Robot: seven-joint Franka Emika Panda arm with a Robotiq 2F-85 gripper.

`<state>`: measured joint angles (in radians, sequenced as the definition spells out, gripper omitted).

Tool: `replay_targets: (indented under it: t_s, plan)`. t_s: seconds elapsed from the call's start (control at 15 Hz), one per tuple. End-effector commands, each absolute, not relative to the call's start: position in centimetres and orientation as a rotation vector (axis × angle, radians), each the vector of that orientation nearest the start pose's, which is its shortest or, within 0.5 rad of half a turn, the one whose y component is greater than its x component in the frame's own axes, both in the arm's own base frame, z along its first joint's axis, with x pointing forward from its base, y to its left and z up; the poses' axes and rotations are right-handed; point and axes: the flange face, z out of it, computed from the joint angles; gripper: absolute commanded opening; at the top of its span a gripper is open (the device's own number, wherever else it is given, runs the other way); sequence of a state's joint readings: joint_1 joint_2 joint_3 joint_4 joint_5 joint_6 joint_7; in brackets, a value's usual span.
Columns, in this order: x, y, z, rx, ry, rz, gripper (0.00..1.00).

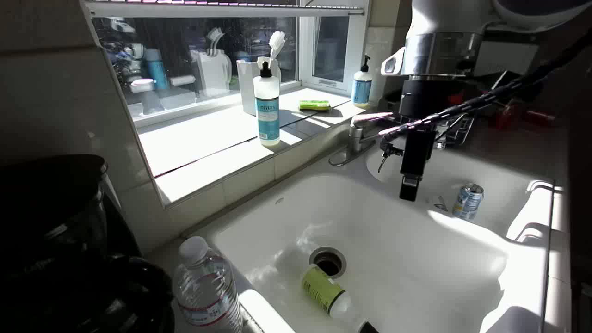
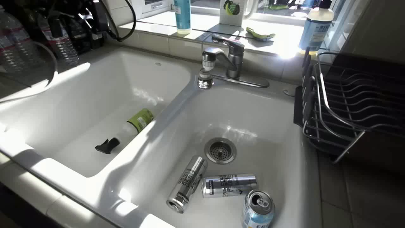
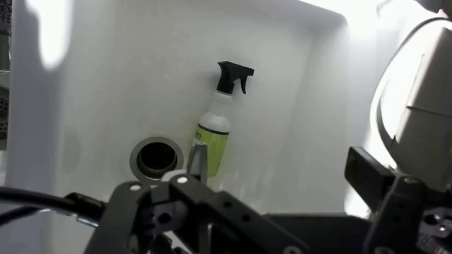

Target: Remove the bottle from the sink and put it on the window sill

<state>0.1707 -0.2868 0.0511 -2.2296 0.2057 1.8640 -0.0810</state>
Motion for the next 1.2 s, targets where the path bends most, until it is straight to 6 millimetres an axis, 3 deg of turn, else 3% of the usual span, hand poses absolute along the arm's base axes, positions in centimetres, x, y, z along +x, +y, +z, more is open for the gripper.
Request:
replay_targets:
  t_s: [0.0, 0.4, 0.73, 1.13]
  plan:
    - [44.3, 11.7, 48.5, -2.945, -0.344, 0.136, 1.0]
    - [44.3, 11.7, 48.5, -2.945, -0.344, 0.136, 1.0]
    - [38.5, 13.1, 45.6, -3.014, -0.36, 0.258, 1.0]
    - [34.4, 13.0, 43.3, -3.063, -0.332, 0.048, 1.0]
